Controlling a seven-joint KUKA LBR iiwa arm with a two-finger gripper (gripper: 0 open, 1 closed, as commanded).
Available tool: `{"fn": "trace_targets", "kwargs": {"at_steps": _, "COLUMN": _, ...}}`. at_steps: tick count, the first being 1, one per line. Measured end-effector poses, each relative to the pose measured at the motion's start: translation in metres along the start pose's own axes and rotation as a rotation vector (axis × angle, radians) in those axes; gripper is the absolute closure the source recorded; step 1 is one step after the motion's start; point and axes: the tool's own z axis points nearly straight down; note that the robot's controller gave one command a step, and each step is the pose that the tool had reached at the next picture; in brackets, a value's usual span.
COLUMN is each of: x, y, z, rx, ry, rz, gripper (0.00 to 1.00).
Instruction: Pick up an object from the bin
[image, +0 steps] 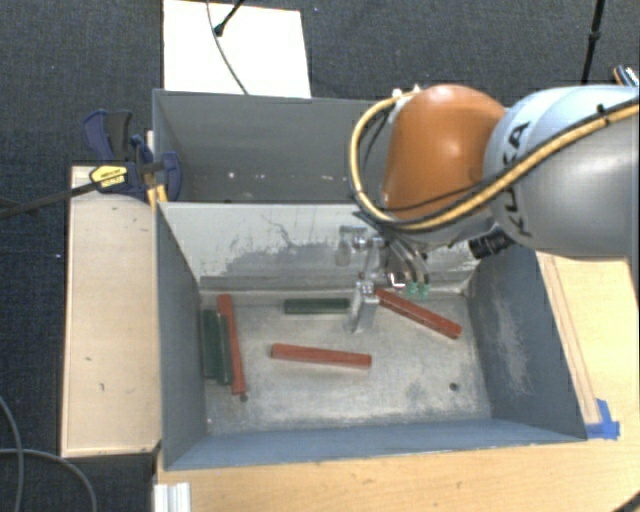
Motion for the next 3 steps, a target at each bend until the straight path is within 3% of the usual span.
{"fn": "trace_targets", "kwargs": {"at_steps": 1, "x": 0.0067, "y": 0.0007, "z": 0.1392, "rx": 0.001, "ry": 0.007, "rz": 0.163, "gripper": 0.00}}
{"fn": "trace_targets", "kwargs": {"at_steps": 2, "x": 0.0034, "y": 0.0012, "z": 0.1320, "rx": -0.001, "ry": -0.001, "rz": 0.163, "gripper": 1.00}}
{"fn": "trace_targets", "kwargs": {"at_steps": 3, "x": 0.0039, "y": 0.0007, "z": 0.1347, "rx": 0.000, "ry": -0.002, "rz": 0.164, "gripper": 0.00}}
